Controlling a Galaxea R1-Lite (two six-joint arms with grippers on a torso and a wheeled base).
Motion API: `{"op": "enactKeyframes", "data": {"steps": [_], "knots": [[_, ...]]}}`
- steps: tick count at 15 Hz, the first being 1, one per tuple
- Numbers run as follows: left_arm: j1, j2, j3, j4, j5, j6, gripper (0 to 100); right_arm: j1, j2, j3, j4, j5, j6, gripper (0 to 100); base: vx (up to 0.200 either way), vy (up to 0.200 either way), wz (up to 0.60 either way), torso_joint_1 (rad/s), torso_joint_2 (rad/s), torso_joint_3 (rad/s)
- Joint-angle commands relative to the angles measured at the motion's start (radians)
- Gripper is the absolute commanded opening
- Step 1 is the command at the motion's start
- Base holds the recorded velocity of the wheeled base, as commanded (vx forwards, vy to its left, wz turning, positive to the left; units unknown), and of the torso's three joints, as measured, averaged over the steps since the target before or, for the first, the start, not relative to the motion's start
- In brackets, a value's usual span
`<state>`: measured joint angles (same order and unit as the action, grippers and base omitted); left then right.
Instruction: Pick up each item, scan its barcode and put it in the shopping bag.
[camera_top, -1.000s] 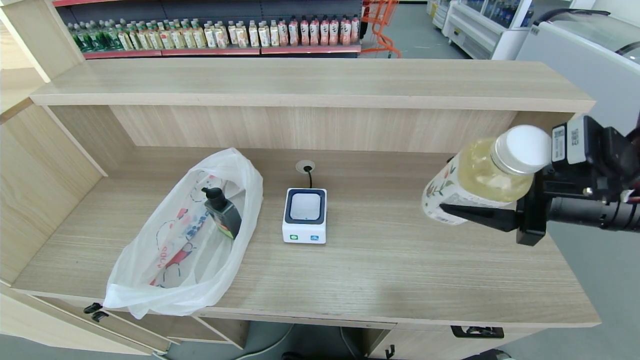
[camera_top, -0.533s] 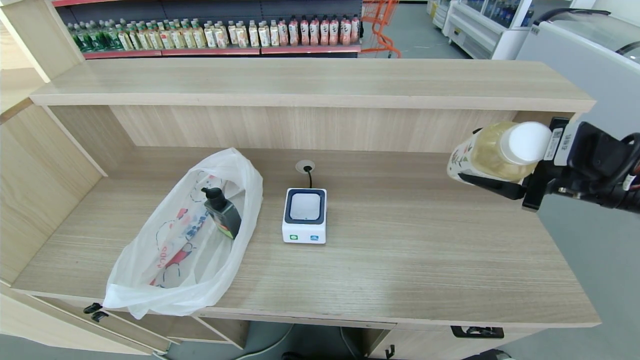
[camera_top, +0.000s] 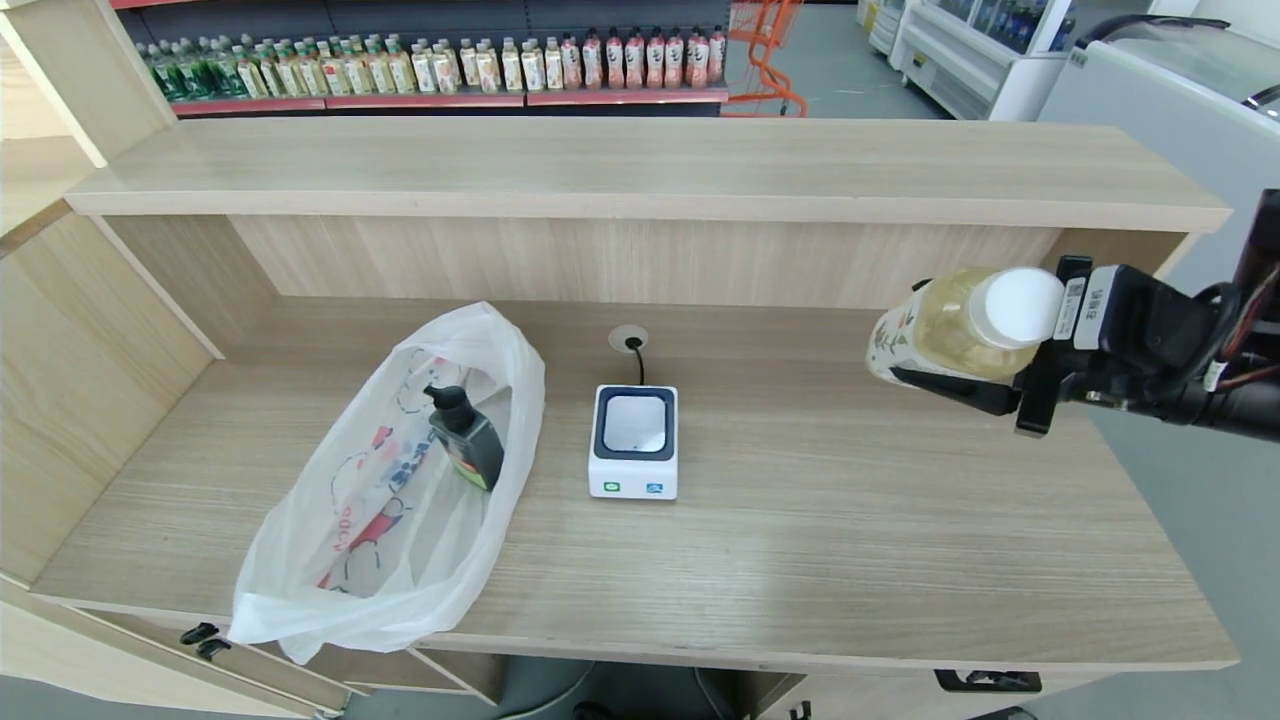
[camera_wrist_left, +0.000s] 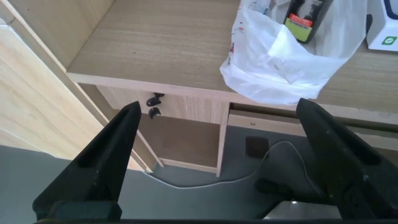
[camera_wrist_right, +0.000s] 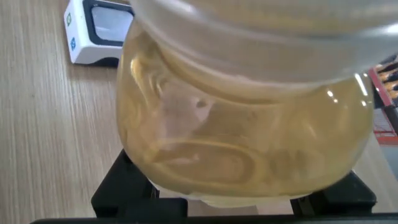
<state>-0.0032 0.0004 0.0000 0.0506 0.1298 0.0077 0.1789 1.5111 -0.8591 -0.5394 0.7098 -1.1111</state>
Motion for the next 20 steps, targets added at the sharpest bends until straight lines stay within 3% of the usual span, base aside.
{"op": "enactKeyframes", "data": {"steps": [1, 10, 20], "knots": [[0.002, 0.000, 0.000, 0.000, 0.001, 0.000, 100, 0.007, 0.012, 0.000, -0.002, 0.014, 0.002, 0, 0.000, 0.200, 0.00, 0.007, 0.00, -0.002], [0.002, 0.000, 0.000, 0.000, 0.001, 0.003, 100, 0.007, 0.110, -0.047, -0.004, 0.083, 0.004, 0, 0.000, 0.200, 0.00, 0.001, 0.00, 0.002], [0.002, 0.000, 0.000, 0.000, 0.001, 0.003, 100, 0.002, 0.201, -0.052, -0.004, 0.172, 0.045, 0, 0.060, 0.000, 0.00, 0.000, 0.00, 0.000]]}}
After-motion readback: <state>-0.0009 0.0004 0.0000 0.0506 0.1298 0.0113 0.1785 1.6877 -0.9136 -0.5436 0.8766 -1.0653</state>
